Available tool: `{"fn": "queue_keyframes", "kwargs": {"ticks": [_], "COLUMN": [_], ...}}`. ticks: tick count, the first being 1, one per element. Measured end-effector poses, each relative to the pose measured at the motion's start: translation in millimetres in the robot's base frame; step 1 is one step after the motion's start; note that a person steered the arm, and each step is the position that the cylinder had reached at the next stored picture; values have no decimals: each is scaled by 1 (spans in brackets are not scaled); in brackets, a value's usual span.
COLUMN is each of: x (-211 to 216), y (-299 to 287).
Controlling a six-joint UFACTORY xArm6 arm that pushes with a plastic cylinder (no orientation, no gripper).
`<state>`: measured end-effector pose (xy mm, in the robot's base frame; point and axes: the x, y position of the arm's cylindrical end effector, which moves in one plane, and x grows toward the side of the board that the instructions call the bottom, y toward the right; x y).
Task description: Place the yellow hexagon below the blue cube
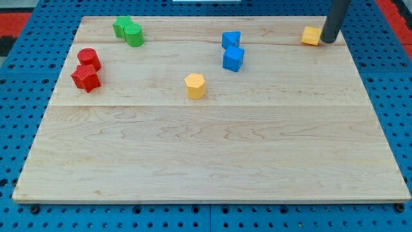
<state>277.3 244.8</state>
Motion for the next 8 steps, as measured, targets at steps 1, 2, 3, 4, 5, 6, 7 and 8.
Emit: {"fn": "queue_keyframes", "kwargs": {"ticks": [1,2,3,4,5,6,7,8], "x": [-15,7,89,150,159,135,121,102], "y": [-36,-41,-97,-209,-327,-328,-274,-252]}}
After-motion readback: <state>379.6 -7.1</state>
